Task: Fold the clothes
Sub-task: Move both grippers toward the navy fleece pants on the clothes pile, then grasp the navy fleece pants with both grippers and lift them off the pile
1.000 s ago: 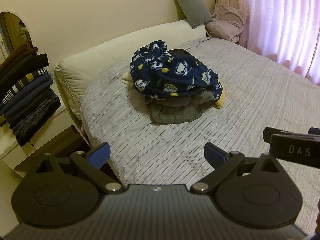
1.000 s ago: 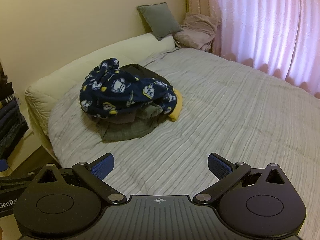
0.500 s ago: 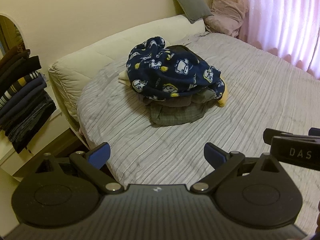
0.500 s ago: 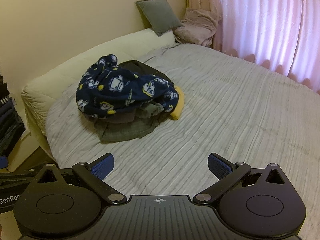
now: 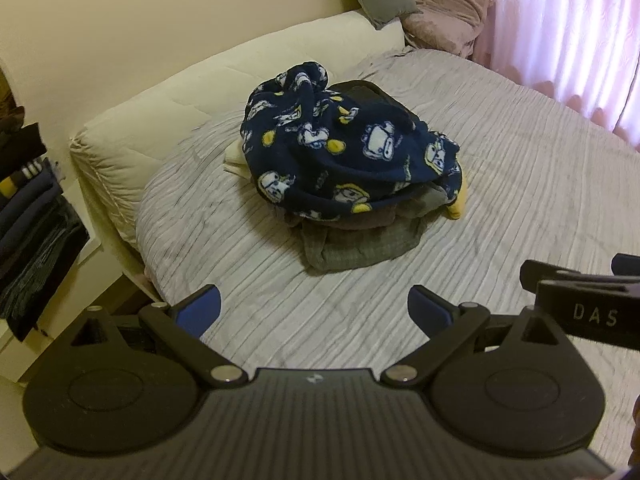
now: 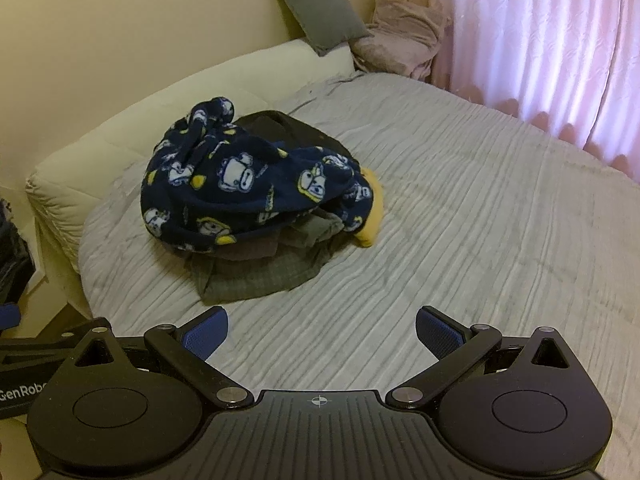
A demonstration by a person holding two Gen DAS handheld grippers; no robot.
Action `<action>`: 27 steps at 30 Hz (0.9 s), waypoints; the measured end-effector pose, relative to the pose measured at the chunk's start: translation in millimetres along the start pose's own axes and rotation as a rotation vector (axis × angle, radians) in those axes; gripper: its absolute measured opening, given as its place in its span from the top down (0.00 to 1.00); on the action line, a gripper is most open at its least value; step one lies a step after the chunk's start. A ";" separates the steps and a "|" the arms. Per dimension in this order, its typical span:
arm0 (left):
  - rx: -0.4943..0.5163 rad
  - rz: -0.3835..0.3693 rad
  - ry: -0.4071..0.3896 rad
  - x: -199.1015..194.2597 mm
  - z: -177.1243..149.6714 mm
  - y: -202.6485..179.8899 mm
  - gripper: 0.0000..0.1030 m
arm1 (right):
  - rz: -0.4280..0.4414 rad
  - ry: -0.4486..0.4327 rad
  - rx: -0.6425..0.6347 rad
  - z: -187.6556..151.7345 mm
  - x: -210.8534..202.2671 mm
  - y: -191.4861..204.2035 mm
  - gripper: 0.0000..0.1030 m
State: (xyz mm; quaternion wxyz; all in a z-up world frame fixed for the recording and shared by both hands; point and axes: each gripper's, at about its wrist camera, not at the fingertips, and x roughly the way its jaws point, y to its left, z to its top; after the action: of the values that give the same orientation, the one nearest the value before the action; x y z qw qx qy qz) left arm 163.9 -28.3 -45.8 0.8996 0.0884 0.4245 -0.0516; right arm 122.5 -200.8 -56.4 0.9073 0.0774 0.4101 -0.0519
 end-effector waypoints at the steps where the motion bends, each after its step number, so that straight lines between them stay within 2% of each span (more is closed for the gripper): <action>1: 0.003 -0.004 0.004 5.3 4.4 2.0 0.04 | -0.003 0.006 0.002 3.1 4.5 1.6 0.00; 9: 0.016 -0.023 0.031 39.7 33.1 19.9 0.04 | -0.032 0.045 0.020 27.6 40.5 10.2 0.00; 22: 0.045 -0.048 0.057 87.9 73.0 55.5 0.04 | -0.066 0.043 0.021 56.7 86.5 37.4 0.00; 27: 0.053 -0.068 0.073 111.2 86.0 72.2 0.04 | -0.083 0.054 0.064 64.1 104.8 43.0 0.00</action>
State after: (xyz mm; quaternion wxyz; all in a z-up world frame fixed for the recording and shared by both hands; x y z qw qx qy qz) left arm 311.4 23.0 -69.8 0.8785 0.0994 0.4584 -0.0903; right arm 245.4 -173.5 -89.3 0.8901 0.0906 0.4352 -0.1007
